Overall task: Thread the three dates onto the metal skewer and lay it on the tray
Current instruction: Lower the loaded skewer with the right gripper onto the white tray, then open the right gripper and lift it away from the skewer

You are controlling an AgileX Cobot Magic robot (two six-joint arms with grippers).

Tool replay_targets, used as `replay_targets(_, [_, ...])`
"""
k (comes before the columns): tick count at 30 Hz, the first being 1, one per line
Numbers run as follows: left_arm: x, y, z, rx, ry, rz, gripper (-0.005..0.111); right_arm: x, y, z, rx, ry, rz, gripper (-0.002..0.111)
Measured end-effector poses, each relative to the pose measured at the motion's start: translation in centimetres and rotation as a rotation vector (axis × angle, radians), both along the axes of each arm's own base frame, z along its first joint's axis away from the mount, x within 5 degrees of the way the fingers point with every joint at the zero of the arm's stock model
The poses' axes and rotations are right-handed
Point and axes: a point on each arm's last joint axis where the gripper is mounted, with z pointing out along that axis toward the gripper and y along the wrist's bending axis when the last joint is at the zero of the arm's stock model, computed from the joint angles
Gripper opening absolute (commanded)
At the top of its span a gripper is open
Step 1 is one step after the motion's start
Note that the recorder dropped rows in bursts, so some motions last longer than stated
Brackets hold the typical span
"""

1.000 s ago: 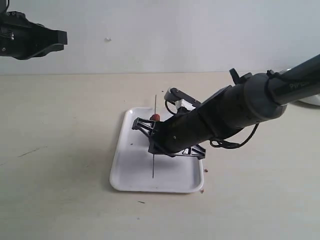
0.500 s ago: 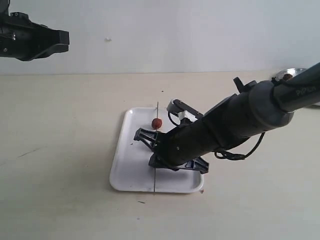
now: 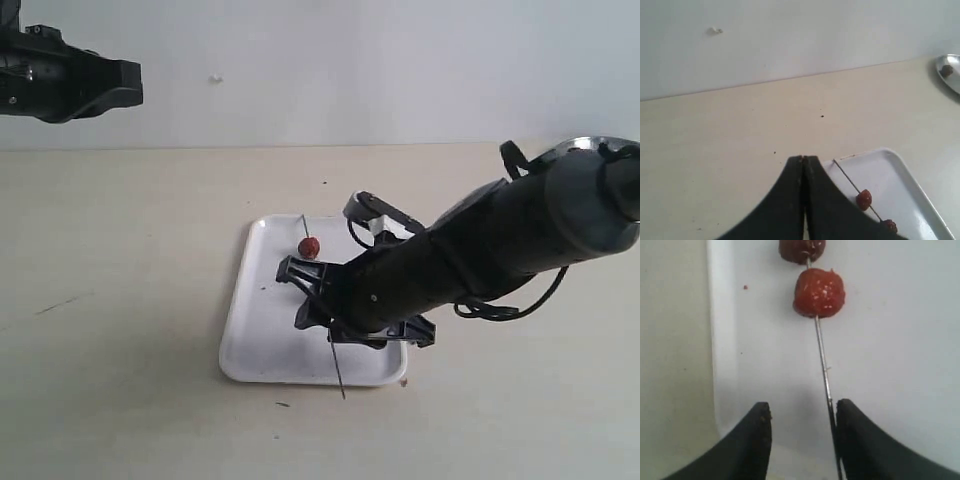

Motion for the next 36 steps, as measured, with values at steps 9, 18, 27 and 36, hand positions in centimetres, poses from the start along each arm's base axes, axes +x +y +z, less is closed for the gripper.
replay_targets(9, [-0.3,-0.4,0.1,-0.022,0.014,-0.044,0.000,-1.5,-1.2,0.7,-0.057,-0.033,0.013,0.042])
replay_targets(18, [-4.0,-0.2,2.6,0.017,-0.124,-0.137,0.000,-2.4,-3.1,11.4,-0.195,-0.531,0.141,0.003])
replay_targets(27, [-13.8,1.9,5.8,-0.004,-0.372,-0.064,0.000,-9.0,-7.8,18.6,-0.391,-0.968,0.150,0.000])
replay_targets(36, [-22.0,3.4,6.3,-0.020,-0.575,-0.042,0.000,-13.8,-11.9,17.6,-0.636,-1.172,0.087,0.000])
